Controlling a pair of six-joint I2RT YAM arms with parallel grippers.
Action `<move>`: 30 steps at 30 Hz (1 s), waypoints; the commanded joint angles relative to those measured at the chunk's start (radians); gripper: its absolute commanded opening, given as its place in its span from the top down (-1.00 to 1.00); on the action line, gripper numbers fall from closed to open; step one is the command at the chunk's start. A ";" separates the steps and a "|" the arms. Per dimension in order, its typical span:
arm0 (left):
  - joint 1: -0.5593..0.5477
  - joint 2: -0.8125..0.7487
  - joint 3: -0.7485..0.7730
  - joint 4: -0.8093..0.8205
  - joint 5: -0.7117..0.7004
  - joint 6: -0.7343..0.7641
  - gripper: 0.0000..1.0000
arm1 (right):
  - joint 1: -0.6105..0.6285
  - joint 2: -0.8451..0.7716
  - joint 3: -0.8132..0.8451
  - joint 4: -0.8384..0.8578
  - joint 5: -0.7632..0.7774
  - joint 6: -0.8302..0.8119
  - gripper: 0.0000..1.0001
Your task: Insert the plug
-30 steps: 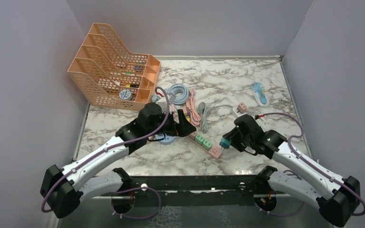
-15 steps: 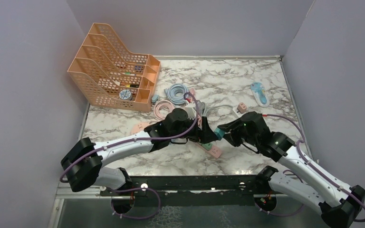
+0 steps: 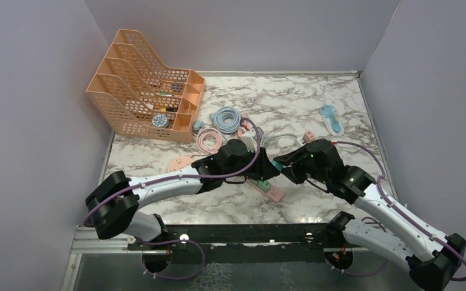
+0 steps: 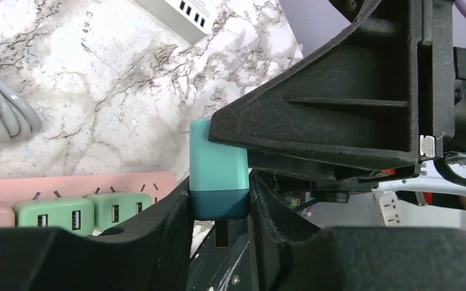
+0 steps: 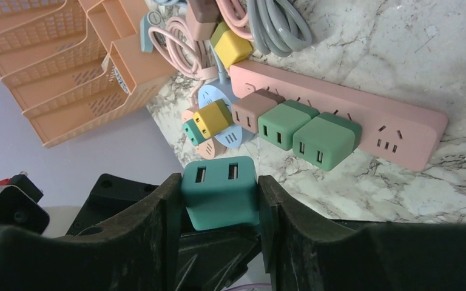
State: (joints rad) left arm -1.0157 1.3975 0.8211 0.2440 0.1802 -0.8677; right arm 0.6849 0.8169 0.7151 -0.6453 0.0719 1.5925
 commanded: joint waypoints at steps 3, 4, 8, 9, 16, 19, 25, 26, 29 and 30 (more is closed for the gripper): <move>-0.003 -0.014 -0.013 0.056 -0.018 0.016 0.73 | -0.001 -0.033 0.013 0.046 -0.015 -0.127 -0.21; -0.003 -0.020 -0.017 0.057 -0.010 0.029 0.77 | -0.001 -0.046 0.018 0.045 -0.010 -0.163 -0.29; -0.002 -0.056 -0.011 0.050 0.081 0.111 0.82 | -0.001 -0.102 0.049 0.073 -0.012 -0.404 -0.39; -0.002 -0.064 -0.007 0.042 0.111 0.133 0.82 | -0.001 -0.120 0.060 0.081 -0.036 -0.484 -0.40; 0.003 -0.100 0.060 -0.040 0.425 0.251 0.84 | -0.001 -0.244 0.157 0.034 -0.284 -0.840 -0.38; 0.002 -0.120 0.083 -0.027 0.553 0.259 0.84 | -0.001 -0.279 0.185 0.020 -0.394 -0.920 -0.37; 0.005 -0.146 0.095 -0.011 0.685 0.266 0.83 | -0.001 -0.286 0.269 -0.097 -0.505 -1.009 -0.29; 0.004 -0.150 0.095 -0.001 0.700 0.267 0.83 | -0.001 -0.287 0.272 -0.109 -0.528 -1.029 -0.28; 0.005 -0.165 0.104 0.008 0.741 0.291 0.82 | -0.001 -0.285 0.281 -0.141 -0.576 -1.083 -0.27; 0.006 -0.170 0.108 0.004 0.749 0.309 0.82 | -0.001 -0.284 0.282 -0.145 -0.583 -1.095 -0.27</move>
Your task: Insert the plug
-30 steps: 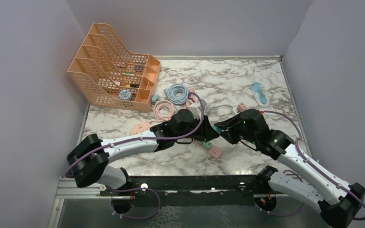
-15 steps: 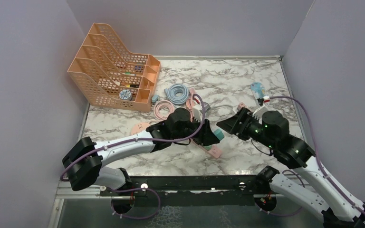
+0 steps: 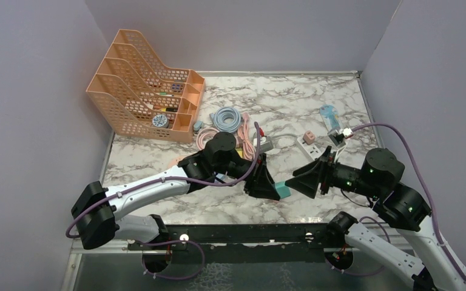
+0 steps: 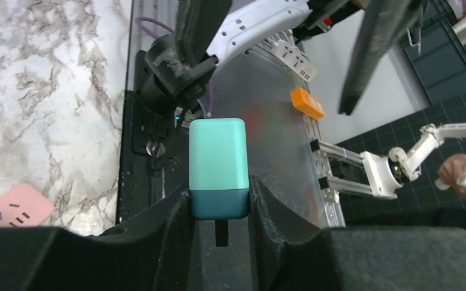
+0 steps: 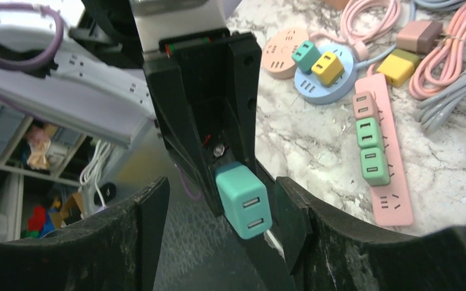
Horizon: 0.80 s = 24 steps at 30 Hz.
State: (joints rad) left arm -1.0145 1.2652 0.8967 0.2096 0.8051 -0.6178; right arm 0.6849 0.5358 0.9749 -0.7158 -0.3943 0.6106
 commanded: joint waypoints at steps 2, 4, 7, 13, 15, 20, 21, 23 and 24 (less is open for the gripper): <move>0.004 -0.046 0.042 0.019 0.133 0.097 0.83 | -0.001 -0.003 0.023 -0.073 -0.129 -0.125 -0.23; 0.005 -0.049 0.045 0.013 0.141 0.119 0.83 | -0.001 0.000 0.015 -0.050 -0.188 -0.132 -0.15; 0.004 -0.049 0.048 0.013 0.153 0.129 0.82 | -0.001 0.011 -0.004 -0.024 -0.275 -0.128 -0.03; 0.005 -0.065 0.046 -0.025 0.176 0.167 0.81 | -0.001 0.038 -0.049 0.075 -0.427 -0.078 -0.01; 0.004 -0.075 0.039 -0.036 0.153 0.183 0.80 | -0.001 0.046 -0.070 0.103 -0.444 -0.052 0.00; 0.004 -0.075 0.030 -0.018 0.161 0.170 0.80 | -0.001 0.082 -0.133 0.128 -0.449 -0.052 0.06; 0.004 -0.079 0.028 -0.016 0.159 0.172 0.80 | -0.001 0.093 -0.137 0.121 -0.443 -0.068 0.07; 0.004 -0.089 0.024 -0.016 0.143 0.175 0.80 | -0.001 0.107 -0.143 0.110 -0.434 -0.099 0.03; 0.004 -0.091 0.024 -0.020 0.136 0.180 0.80 | -0.001 0.110 -0.144 0.112 -0.432 -0.113 -0.01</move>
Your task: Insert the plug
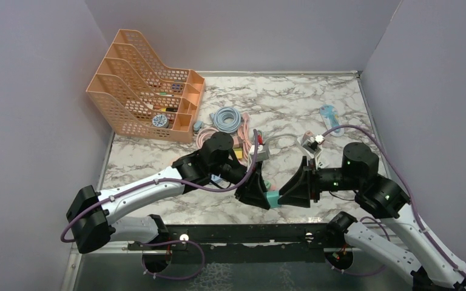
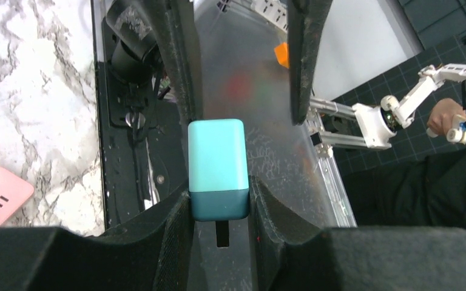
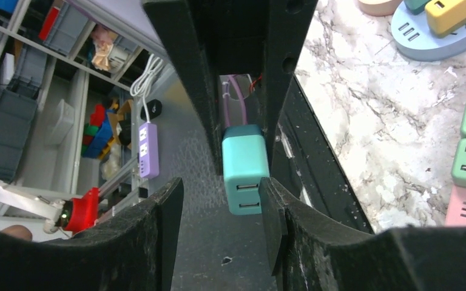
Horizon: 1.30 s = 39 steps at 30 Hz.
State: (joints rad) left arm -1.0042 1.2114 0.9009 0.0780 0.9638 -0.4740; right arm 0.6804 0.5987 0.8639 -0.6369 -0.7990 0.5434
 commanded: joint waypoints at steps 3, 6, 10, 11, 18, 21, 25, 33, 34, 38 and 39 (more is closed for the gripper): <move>-0.005 -0.038 0.024 0.074 -0.054 0.062 0.81 | 0.004 0.049 -0.038 0.038 0.011 -0.072 -0.06; 0.000 -0.038 0.029 0.033 -0.090 0.093 0.82 | 0.004 0.054 -0.033 0.020 0.088 -0.102 -0.07; 0.027 -0.043 0.039 -0.015 -0.114 0.126 0.83 | 0.004 0.055 -0.044 0.015 0.175 -0.119 -0.06; 0.035 -0.045 0.039 -0.018 -0.111 0.127 0.83 | 0.004 0.055 -0.051 0.027 0.170 -0.120 -0.05; 0.052 -0.059 0.039 0.005 -0.069 0.103 0.82 | 0.004 0.099 -0.080 0.124 -0.063 -0.133 0.15; 0.055 -0.058 0.037 0.005 -0.058 0.103 0.80 | 0.004 0.109 -0.079 0.169 -0.059 -0.124 0.21; 0.057 -0.060 0.034 -0.018 -0.045 0.118 0.79 | 0.004 0.122 -0.069 0.208 -0.044 -0.128 0.20; 0.070 -0.069 0.047 -0.094 0.016 0.172 0.79 | 0.004 0.135 -0.052 0.293 -0.060 -0.117 -0.04; 0.069 -0.067 0.050 -0.094 0.019 0.170 0.79 | 0.003 0.137 -0.054 0.319 -0.071 -0.107 0.00; 0.079 -0.063 0.061 -0.109 0.020 0.180 0.79 | 0.004 0.152 -0.052 0.360 -0.076 -0.097 0.38; 0.081 -0.062 0.063 -0.107 0.020 0.178 0.79 | 0.004 0.160 -0.051 0.360 -0.080 -0.098 0.50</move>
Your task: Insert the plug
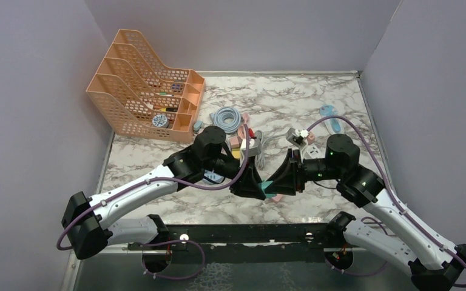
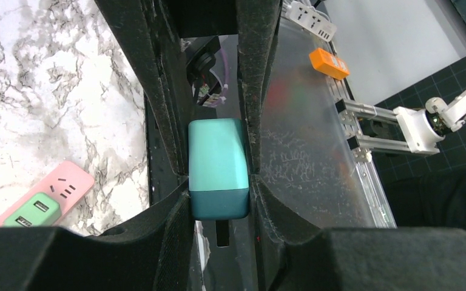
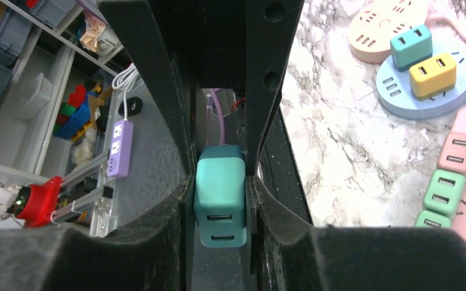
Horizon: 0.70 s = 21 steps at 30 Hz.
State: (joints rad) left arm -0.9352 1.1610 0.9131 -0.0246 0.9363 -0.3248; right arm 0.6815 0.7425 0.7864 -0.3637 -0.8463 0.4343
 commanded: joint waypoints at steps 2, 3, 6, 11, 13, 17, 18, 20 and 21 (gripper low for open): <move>0.017 -0.009 0.054 0.003 0.041 0.016 0.75 | 0.003 0.037 0.032 0.079 -0.056 0.001 0.69; 0.020 -0.008 0.055 0.005 0.035 0.010 0.75 | 0.003 0.042 0.036 0.069 -0.064 -0.007 0.70; 0.033 -0.013 0.045 0.031 0.026 -0.008 0.74 | 0.002 0.052 0.045 0.021 -0.056 -0.035 0.25; 0.057 -0.025 0.021 0.068 0.034 -0.038 0.74 | 0.002 0.033 0.013 0.038 -0.054 -0.020 0.18; 0.062 -0.028 0.015 0.078 0.041 -0.047 0.74 | 0.003 0.031 0.005 0.058 -0.058 -0.001 0.49; 0.067 -0.027 0.007 0.076 0.039 -0.053 0.66 | 0.002 0.045 0.023 0.058 -0.041 0.001 0.97; 0.069 -0.029 0.005 0.063 0.027 -0.049 0.56 | 0.003 0.051 0.033 0.045 -0.024 -0.005 0.98; 0.075 -0.035 0.004 0.017 -0.024 -0.029 0.18 | 0.003 0.067 0.054 -0.002 0.030 -0.039 0.98; 0.077 -0.044 0.004 -0.021 -0.088 -0.014 -0.05 | 0.003 0.078 0.070 -0.039 0.071 -0.068 0.98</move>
State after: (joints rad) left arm -0.8749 1.1553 0.9222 -0.0242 0.9611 -0.3828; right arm 0.6796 0.7937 0.8013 -0.3294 -0.8604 0.4129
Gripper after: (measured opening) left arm 0.369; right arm 0.307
